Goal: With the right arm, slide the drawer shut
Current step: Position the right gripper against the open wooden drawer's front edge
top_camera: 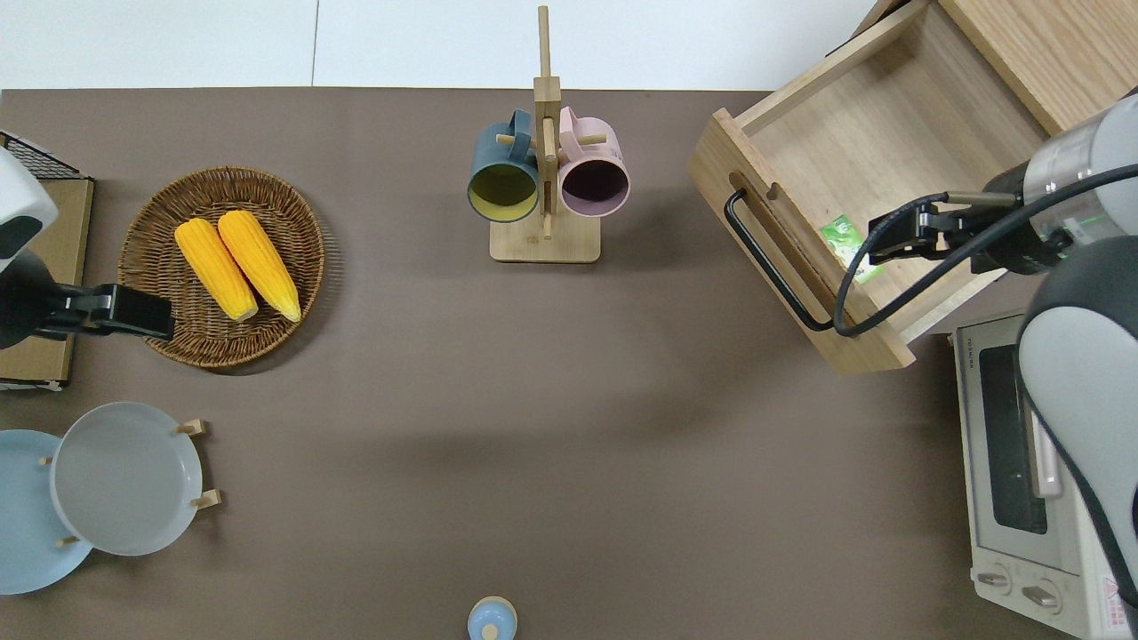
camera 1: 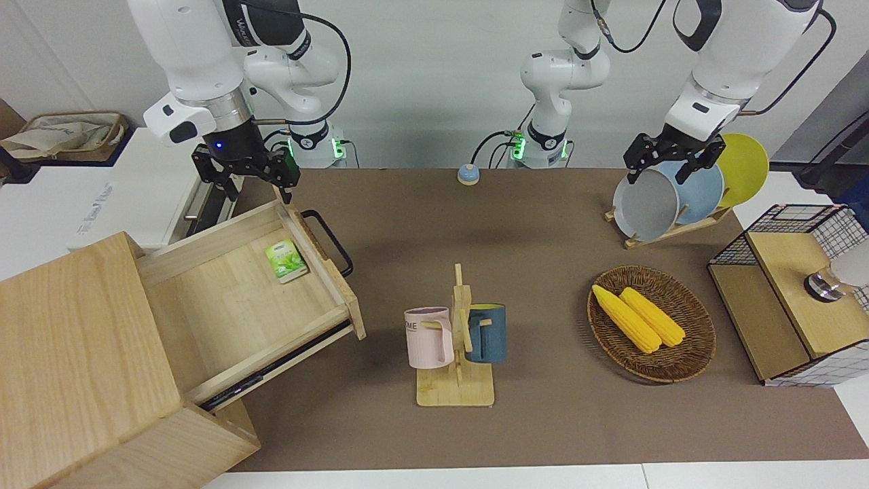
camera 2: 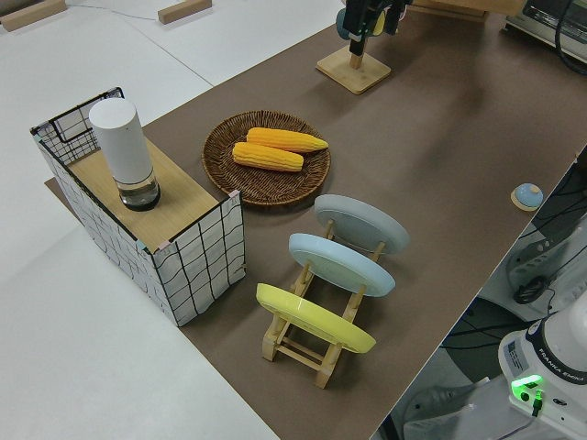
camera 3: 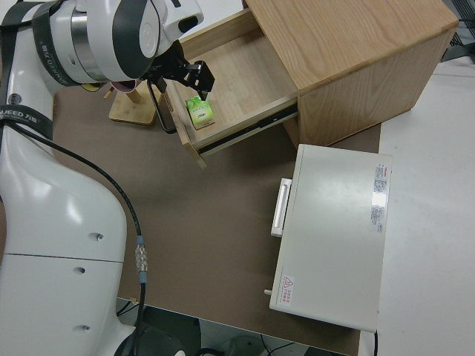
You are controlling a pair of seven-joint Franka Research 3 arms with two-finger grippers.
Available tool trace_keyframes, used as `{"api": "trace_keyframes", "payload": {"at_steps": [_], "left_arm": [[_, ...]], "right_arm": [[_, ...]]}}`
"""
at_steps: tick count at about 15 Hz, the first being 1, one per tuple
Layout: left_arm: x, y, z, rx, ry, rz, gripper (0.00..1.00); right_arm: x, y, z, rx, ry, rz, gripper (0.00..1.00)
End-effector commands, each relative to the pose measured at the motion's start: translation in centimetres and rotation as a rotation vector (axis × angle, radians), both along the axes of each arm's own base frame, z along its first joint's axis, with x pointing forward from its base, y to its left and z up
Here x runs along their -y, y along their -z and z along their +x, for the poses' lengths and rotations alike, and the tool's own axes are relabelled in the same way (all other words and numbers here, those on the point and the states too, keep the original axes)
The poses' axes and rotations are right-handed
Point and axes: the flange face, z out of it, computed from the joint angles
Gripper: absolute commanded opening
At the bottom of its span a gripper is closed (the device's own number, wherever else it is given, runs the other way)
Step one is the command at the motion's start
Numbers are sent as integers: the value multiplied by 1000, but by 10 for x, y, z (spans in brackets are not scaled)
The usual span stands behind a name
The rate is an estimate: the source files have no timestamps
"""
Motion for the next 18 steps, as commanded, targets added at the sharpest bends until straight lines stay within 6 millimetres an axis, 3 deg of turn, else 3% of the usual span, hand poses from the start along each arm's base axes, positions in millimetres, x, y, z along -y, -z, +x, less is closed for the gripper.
{"api": "trace_keyframes", "payload": {"at_steps": [1,6,11,13,15,17,18], "left_arm": [[-1,-4,2,-5,11,16,993],[-1,-3,2,-6,11,16,993],[-1,-4,2,-5,11,16,993],[-1,-3,2,-6,11,16,993],[-1,-3,2,-6,11,16,993],[-1,-3,2,-6,11,16,993],[-1,-3,2,-6,11,16,995]], "right_arm": [[0,0,-4,14,-23,-44,985],[-3,2,-4,6,-57,-44,983],[-18,7,-6,-13,-120,-50,983],[-17,7,-6,-15,-117,-49,938],[-17,7,-7,-21,-118,-50,642],[-17,8,-7,-27,-118,-49,234],[-17,7,-7,-26,-118,-49,77]]}}
